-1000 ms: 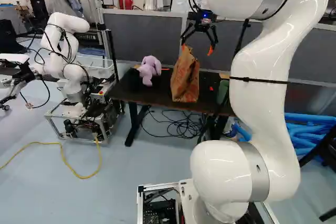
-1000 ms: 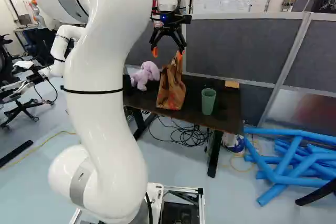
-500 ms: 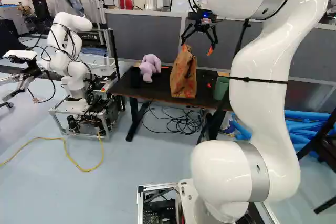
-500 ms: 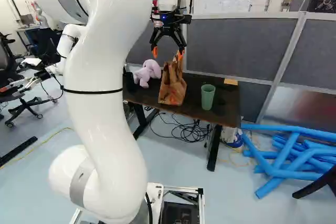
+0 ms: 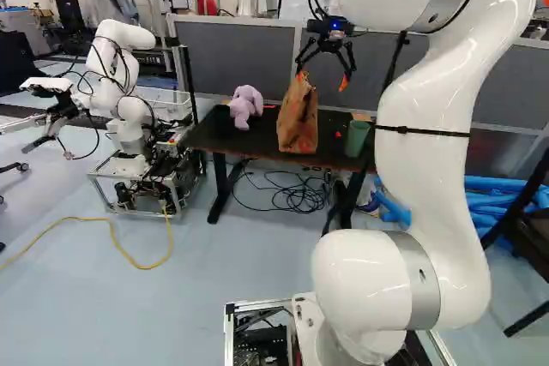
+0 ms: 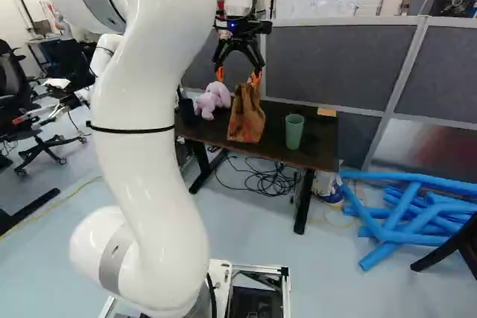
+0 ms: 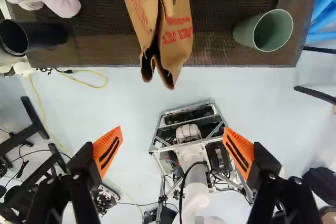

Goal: Pick up the bag on the ground and place it on the table

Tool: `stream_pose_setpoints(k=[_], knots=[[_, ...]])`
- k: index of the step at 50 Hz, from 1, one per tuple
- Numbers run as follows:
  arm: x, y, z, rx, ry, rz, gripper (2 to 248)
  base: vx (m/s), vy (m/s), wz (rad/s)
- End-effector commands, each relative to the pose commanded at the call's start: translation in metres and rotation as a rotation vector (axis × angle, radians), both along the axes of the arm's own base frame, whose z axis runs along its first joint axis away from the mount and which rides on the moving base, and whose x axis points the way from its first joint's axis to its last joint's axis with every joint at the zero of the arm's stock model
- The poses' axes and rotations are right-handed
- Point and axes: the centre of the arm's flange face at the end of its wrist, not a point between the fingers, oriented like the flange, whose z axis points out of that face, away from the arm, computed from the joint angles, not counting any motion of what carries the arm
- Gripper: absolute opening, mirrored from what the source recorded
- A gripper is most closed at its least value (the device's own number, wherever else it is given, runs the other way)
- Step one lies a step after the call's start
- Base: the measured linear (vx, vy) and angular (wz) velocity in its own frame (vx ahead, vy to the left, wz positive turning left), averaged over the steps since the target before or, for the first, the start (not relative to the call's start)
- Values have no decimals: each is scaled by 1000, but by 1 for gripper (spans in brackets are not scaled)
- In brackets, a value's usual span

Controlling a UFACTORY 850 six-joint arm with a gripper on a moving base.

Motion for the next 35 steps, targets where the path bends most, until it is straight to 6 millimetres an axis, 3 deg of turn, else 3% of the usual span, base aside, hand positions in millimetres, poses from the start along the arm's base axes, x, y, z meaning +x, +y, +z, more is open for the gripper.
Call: stream_pose_setpoints(k=[35], knots=[[0,0,0,0,0,0,247,-143,0,14]])
